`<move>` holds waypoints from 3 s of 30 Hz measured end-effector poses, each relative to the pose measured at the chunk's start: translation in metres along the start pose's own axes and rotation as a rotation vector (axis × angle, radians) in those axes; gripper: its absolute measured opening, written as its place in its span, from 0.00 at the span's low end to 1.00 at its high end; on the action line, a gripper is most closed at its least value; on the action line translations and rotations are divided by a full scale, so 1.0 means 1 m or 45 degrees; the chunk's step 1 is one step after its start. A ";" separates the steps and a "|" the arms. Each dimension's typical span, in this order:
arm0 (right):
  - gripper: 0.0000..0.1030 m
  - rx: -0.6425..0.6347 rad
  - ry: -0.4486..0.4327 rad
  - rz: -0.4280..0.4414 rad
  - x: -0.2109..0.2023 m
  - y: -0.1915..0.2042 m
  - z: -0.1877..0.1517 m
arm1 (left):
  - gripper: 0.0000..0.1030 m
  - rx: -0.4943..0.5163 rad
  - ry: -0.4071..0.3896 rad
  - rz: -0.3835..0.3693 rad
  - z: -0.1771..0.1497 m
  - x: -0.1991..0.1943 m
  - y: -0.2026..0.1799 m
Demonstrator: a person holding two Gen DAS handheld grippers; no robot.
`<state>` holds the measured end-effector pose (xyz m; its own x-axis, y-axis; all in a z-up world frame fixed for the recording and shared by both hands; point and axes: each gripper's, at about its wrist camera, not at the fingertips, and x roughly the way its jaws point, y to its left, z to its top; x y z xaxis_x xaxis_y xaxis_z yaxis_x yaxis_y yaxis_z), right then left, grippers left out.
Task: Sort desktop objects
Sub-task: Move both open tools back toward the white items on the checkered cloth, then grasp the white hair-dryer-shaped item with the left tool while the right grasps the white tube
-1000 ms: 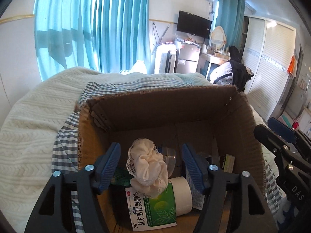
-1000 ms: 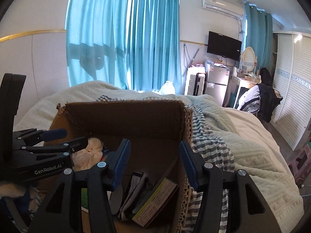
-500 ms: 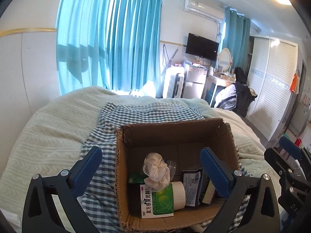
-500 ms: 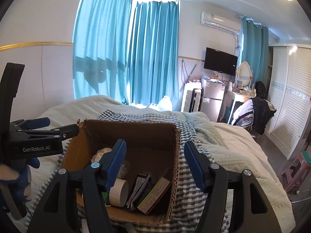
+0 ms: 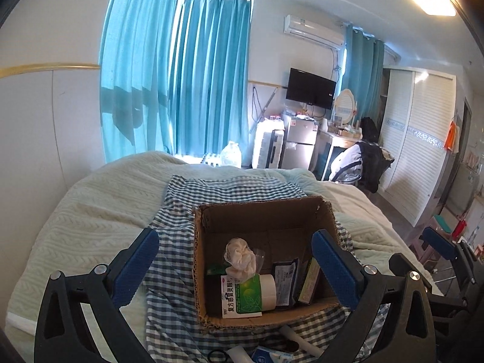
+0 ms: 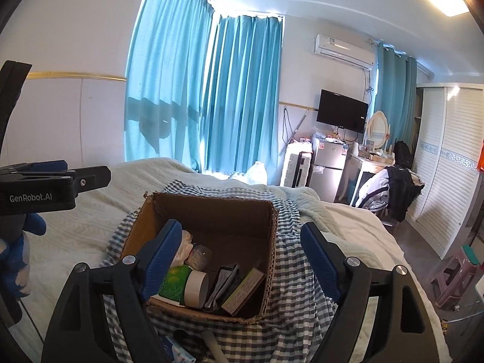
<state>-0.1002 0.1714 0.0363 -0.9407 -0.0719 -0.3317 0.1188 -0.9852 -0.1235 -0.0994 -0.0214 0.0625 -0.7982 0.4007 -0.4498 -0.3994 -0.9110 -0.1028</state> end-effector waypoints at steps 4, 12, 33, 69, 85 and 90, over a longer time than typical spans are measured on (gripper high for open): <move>0.79 -0.003 -0.006 0.015 -0.012 0.003 -0.006 | 1.00 -0.014 -0.013 0.026 -0.010 -0.008 0.000; 0.79 -0.027 -0.011 0.058 -0.027 0.003 -0.034 | 1.00 -0.082 0.034 0.094 -0.055 0.000 0.008; 0.56 -0.027 0.279 0.180 0.027 -0.009 -0.156 | 1.00 0.060 0.468 0.116 -0.204 0.061 -0.026; 0.54 -0.214 0.902 0.212 0.142 0.019 -0.260 | 0.84 0.117 0.739 0.054 -0.278 0.142 -0.041; 0.18 -0.045 0.789 0.192 0.097 -0.014 -0.241 | 0.50 0.104 0.656 0.054 -0.257 0.091 -0.027; 0.18 -0.023 0.692 0.196 0.070 -0.017 -0.224 | 0.50 0.145 0.588 0.046 -0.246 0.062 -0.031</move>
<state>-0.0972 0.2178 -0.1943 -0.6139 -0.1195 -0.7803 0.2515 -0.9666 -0.0498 -0.0259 0.0076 -0.1806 -0.5386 0.2602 -0.8014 -0.4429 -0.8965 0.0065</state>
